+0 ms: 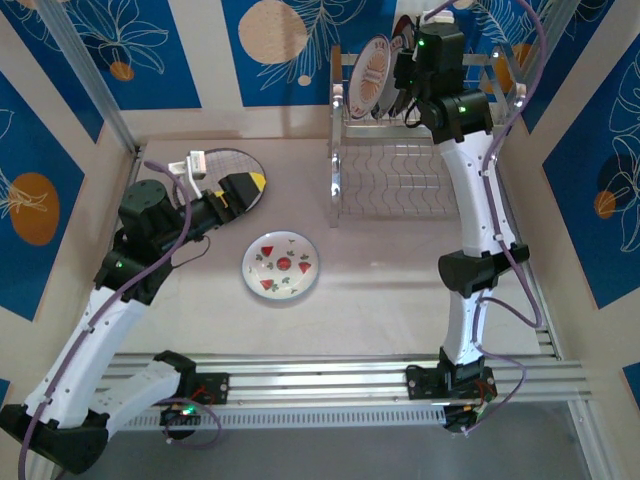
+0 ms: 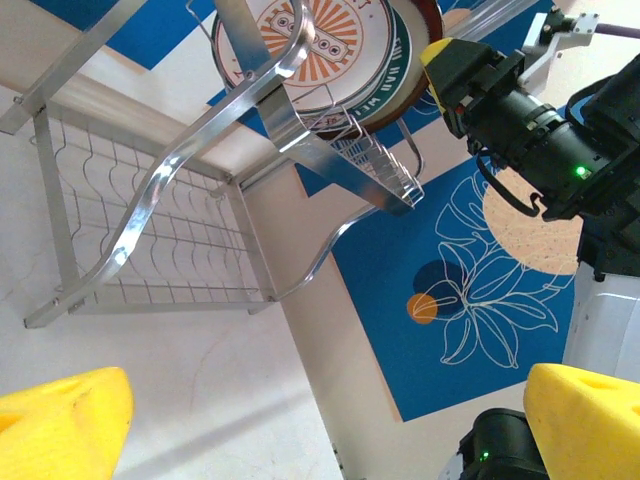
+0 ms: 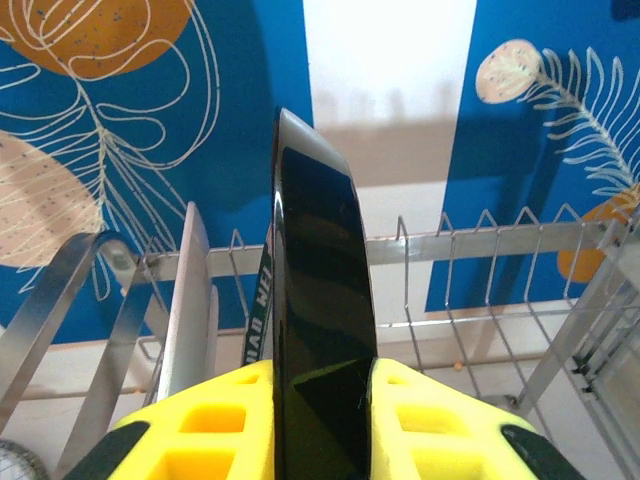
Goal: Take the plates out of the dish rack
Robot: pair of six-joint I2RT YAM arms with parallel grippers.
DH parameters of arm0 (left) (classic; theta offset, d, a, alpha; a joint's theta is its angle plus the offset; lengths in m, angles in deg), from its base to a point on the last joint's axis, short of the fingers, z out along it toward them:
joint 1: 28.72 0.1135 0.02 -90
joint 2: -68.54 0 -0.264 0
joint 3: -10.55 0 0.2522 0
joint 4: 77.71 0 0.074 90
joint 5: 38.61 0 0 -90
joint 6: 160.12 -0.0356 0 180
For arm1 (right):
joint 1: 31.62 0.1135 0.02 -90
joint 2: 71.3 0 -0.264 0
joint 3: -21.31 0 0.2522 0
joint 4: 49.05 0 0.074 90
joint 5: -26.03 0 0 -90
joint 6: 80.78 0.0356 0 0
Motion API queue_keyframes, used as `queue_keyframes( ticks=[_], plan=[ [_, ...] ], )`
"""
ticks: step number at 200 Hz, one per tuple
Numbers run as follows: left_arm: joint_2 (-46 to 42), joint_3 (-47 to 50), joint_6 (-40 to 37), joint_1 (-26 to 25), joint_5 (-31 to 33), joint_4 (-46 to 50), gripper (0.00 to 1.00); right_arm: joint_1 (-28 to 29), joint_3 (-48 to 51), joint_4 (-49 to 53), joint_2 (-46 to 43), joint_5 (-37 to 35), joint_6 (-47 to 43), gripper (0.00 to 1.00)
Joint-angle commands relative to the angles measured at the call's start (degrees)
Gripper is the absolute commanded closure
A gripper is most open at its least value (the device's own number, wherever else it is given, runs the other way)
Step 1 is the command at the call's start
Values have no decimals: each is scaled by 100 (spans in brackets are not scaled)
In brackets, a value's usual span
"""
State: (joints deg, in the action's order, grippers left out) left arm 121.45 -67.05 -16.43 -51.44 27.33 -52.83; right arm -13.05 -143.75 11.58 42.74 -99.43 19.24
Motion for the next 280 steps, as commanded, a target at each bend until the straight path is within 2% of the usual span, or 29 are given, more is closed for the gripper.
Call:
queue_keyframes(
  ticks=[1, 56, 110, 144, 161, 181, 197, 214, 244, 280],
  plan=[
    [-108, 33, 33, 83, -143, -129, 0, 146, -360, -1213, 13, -35, -446, 100],
    [-122, 44, 27, 90, -126, -101, 0, 279, -399, -1787, 22, -319, -974, 100],
    [-117, 55, 45, 91, -126, -136, 0, 349, -435, -1922, 9, -549, -1358, 100],
    [-120, 47, 45, 92, -132, -138, 0, 302, -452, -1726, -36, -645, -1295, 100],
    [-136, 32, 45, 92, -126, -120, 0, 175, -499, -1355, -162, -372, -934, 100],
    [-115, -12, 45, 92, -143, -87, 0, 25, -501, -604, -341, -191, -332, 75],
    [-81, -7, 41, 92, -175, -79, 0, -230, -345, -78, -544, 758, 286, 60],
    [-81, 50, 21, 92, -178, -145, 0, -365, -39, 147, -708, 1339, 634, 53],
    [-101, 201, -110, 92, -263, -285, 0, -522, -63, 737, -733, 1524, 1019, 49],
    [-187, 510, -254, 97, -426, -515, 0, -670, -56, 903, -687, 2219, 1198, 41]
  ],
)
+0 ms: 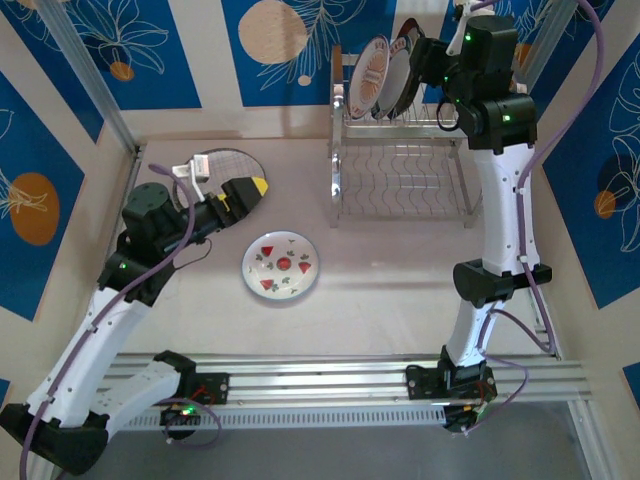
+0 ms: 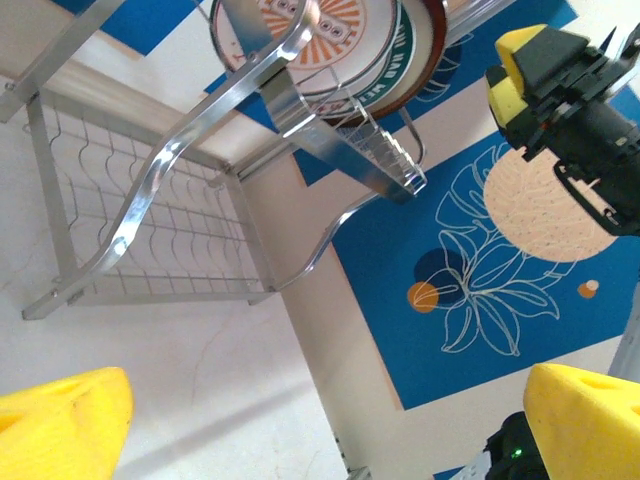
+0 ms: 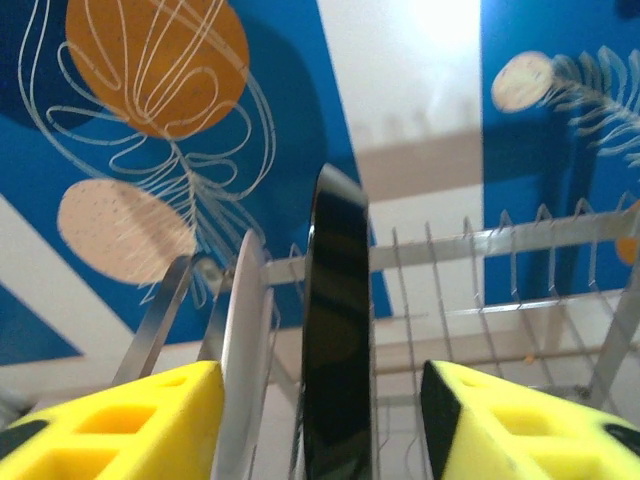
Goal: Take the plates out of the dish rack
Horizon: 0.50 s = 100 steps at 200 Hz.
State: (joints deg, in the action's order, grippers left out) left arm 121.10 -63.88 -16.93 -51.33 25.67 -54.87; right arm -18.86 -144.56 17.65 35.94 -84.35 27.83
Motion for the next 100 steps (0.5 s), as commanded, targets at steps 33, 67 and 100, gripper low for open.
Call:
queue_keyframes(
  ticks=[33, 67, 100],
  plan=[
    [-439, 753, -44, 81, -289, -672, 0, -271, -104, 510, 146, 839, 726, 40],
    [-630, 1093, -50, 81, -300, -798, 0, -369, -51, 340, 261, 1104, 829, 39],
    [-709, 1335, 22, 81, -274, -1031, 0, -515, -252, 432, 502, 1467, 1175, 38]
  ],
)
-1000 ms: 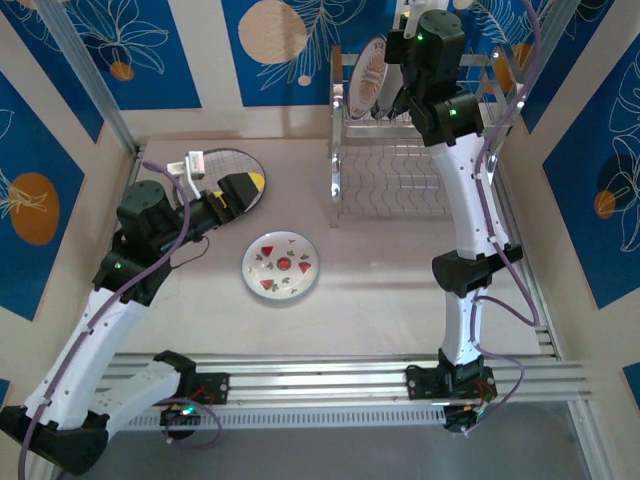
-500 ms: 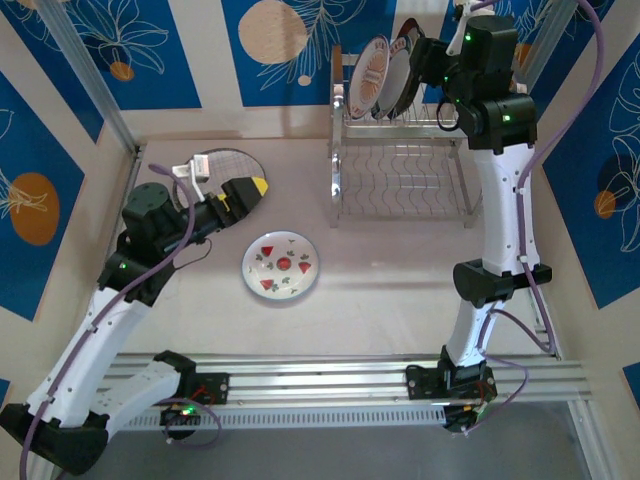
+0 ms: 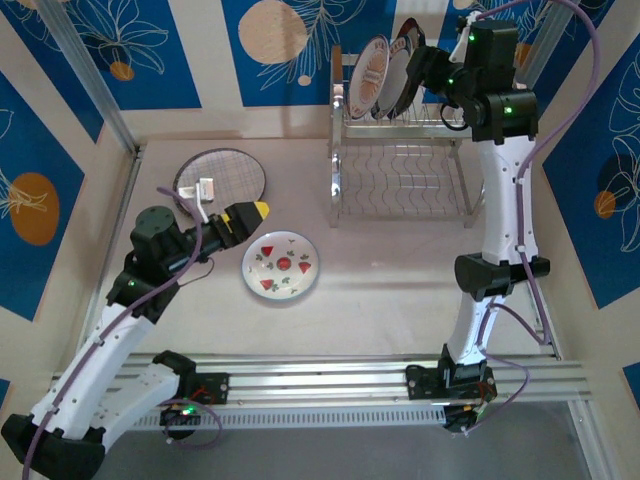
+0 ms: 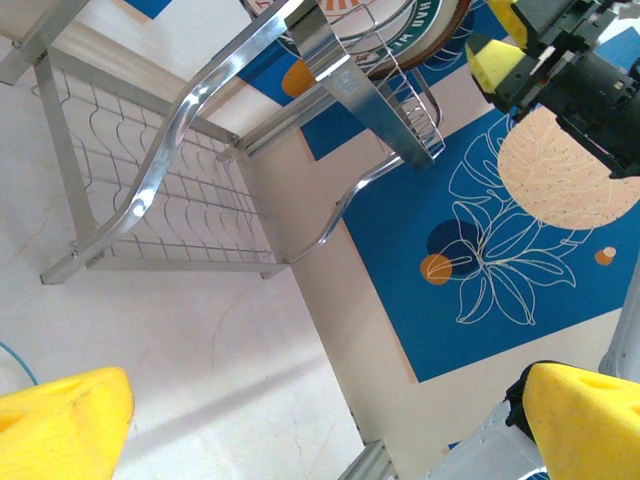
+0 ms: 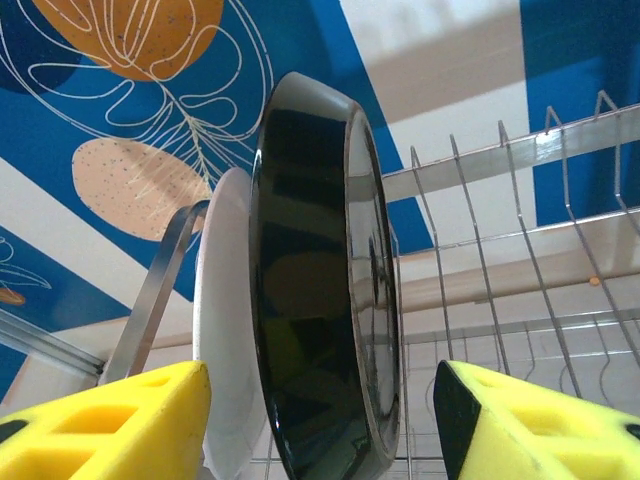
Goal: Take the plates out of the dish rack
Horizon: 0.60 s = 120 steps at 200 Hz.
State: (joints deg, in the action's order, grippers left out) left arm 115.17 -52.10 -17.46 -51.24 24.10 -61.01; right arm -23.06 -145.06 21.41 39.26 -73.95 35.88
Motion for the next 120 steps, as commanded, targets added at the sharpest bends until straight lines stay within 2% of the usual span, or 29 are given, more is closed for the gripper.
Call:
queue_keyframes(
  ticks=[1, 42, 120],
  plan=[
    [-118, 163, 81, 73, -118, -421, 0, -98, -200, 49, 178, 435, 378, 38],
    [-233, 422, 161, 72, -22, -577, 0, -142, -194, -19, 253, 475, 654, 36],
    [-279, 467, 200, 73, -4, -594, 0, -77, -195, -140, 411, 241, 550, 41]
  ],
)
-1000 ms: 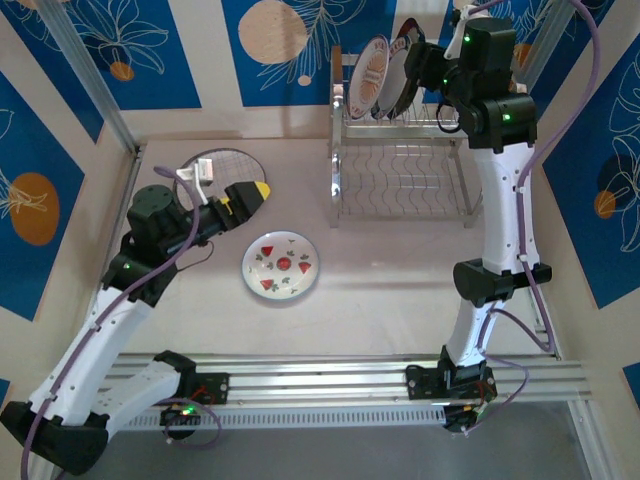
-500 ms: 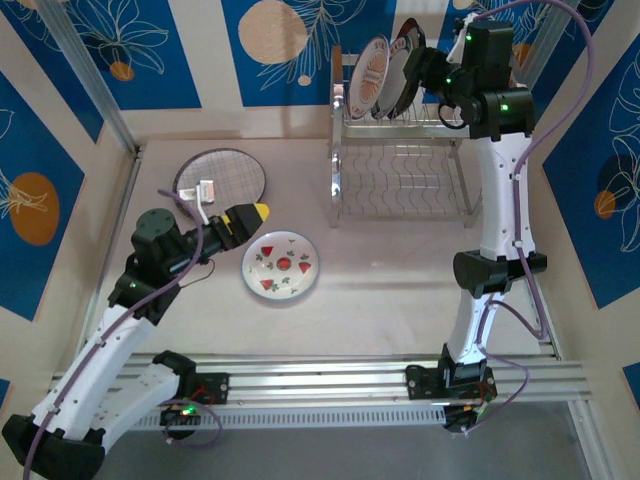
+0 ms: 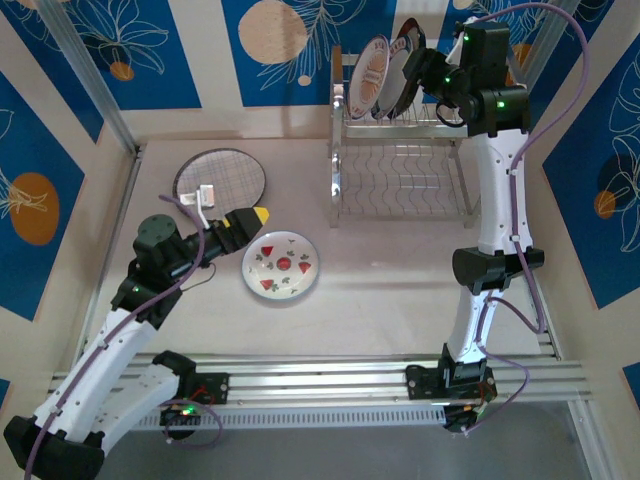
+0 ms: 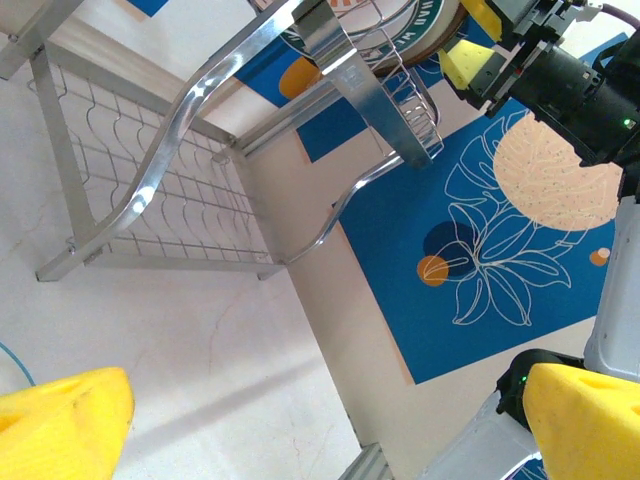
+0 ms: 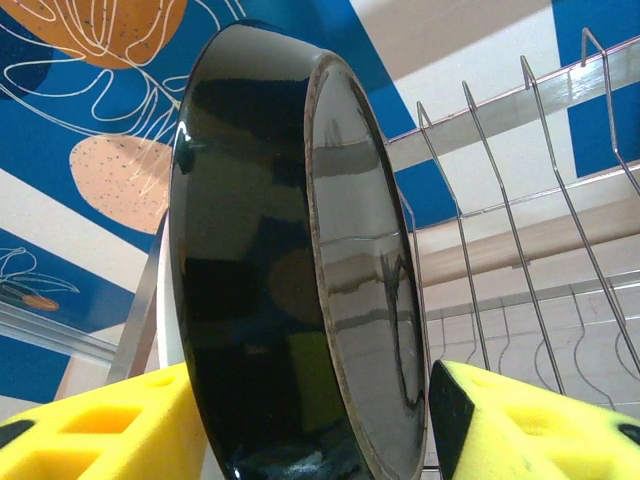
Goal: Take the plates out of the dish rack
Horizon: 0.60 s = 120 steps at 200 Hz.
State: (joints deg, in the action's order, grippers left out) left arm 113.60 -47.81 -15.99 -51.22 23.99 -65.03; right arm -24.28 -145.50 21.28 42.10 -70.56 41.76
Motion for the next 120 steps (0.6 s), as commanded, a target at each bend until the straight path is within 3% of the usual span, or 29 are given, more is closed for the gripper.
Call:
queue_keyframes(
  ticks=[1, 48, 76, 120],
  plan=[
    [-125, 39, 54, 70, 7, -191, 0, 47, -144, -128, 128, -102, -42, 41],
    [-155, 48, 80, 70, -7, -165, 0, 246, -180, -292, 228, -466, -280, 45],
    [-140, 13, 102, 70, -22, -147, 0, 364, -121, -377, 183, -726, -382, 55],
    [-51, -179, 55, 70, -56, -21, 0, 444, 8, -786, 25, -841, -477, 50]
  ],
)
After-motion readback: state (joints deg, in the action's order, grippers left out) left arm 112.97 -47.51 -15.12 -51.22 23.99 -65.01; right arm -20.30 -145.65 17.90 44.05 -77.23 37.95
